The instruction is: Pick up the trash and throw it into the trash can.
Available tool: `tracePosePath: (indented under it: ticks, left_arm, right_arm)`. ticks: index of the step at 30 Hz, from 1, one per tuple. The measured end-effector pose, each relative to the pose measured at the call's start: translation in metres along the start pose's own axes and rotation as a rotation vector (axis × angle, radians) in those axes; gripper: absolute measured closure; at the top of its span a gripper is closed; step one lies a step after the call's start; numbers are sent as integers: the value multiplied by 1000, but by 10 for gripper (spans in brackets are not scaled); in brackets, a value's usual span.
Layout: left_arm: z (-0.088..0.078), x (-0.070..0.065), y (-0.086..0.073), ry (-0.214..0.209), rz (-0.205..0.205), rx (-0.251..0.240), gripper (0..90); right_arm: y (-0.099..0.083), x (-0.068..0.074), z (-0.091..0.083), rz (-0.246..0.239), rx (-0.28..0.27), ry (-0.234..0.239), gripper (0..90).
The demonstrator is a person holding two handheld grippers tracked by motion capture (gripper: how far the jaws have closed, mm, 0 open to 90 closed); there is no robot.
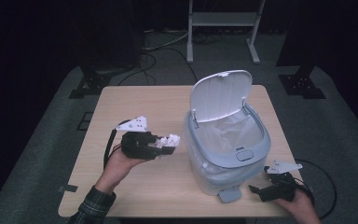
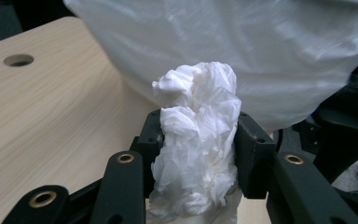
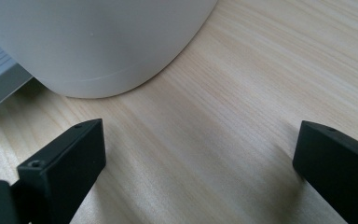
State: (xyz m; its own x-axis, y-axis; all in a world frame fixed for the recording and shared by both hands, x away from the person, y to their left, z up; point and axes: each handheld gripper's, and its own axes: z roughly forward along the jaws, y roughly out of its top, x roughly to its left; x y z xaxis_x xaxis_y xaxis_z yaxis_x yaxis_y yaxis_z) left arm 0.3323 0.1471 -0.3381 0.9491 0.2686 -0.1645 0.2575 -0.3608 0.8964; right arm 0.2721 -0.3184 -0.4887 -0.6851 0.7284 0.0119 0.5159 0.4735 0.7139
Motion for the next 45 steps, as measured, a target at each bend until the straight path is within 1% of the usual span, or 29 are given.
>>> tracePosePath:
  ticks: [6, 10, 14, 15, 17, 18, 19, 20, 21, 22, 23, 25, 26, 27, 28, 29, 30, 33, 34, 40, 44, 45]
  left_arm:
    - [-5, -7, 14, -21, 17, -21, 607]
    - [-7, -10, 20, -34, 24, -23, 608]
    - [-11, -13, 31, -44, 37, -36, 608]
    - [-14, -14, 36, -55, 44, -45, 609]
    - [-14, -15, 39, -59, 47, -50, 608]
    - [-14, -18, 45, -62, 59, -52, 608]
    - [-14, -18, 45, -62, 59, -52, 608]
    - [-14, -20, 50, -76, 60, -63, 608]
    - [-14, -20, 50, -76, 60, -63, 608]
    - [-13, -22, 56, -84, 75, -66, 608]
    - [-12, -23, 58, -87, 82, -65, 607]
    - [-11, -24, 61, -91, 79, -72, 606]
    - [-8, -25, 66, -107, 78, -74, 606]
    - [-8, -25, 66, -107, 78, -74, 606]
    - [-6, -25, 70, -113, 81, -73, 605]
    - [-6, -25, 70, -113, 81, -73, 605]
    - [-5, -26, 74, -118, 86, -77, 606]
    - [-3, -26, 78, -122, 87, -87, 606]
    - [-1, -26, 82, -123, 93, -89, 607]
    - [7, -28, 90, -129, 111, -88, 607]
    - [15, -29, 98, -132, 118, -89, 608]
    - [15, -29, 98, -132, 118, -89, 608]
  right_arm:
    - [0, 0, 0, 0, 0, 0, 13]
    - [0, 0, 0, 0, 0, 0, 14]
    - [0, 0, 0, 0, 0, 0, 14]
    - [0, 0, 0, 0, 0, 0, 14]
    - [0, 0, 0, -1, 0, 0, 14]
    - [0, 0, 0, 0, 0, 0, 14]
    - [0, 0, 0, 0, 0, 0, 14]
    - [0, 0, 0, 0, 0, 0, 14]
    - [0, 0, 0, 0, 0, 0, 13]
    - [0, 0, 0, 0, 0, 0, 14]
    - [0, 0, 0, 0, 0, 0, 14]
    - [0, 0, 0, 0, 0, 0, 14]
    - [0, 0, 0, 0, 0, 0, 14]
    - [0, 0, 0, 0, 0, 0, 14]
    - [0, 0, 0, -1, 0, 0, 14]
    - [0, 0, 0, -1, 0, 0, 14]
    - [0, 0, 0, 0, 0, 0, 14]
    - [0, 0, 0, 0, 0, 0, 14]
    - [0, 0, 0, 0, 0, 0, 14]
    - [0, 0, 0, 0, 0, 0, 14]
    - [0, 0, 0, 0, 0, 0, 14]
    - [0, 0, 0, 0, 0, 0, 14]
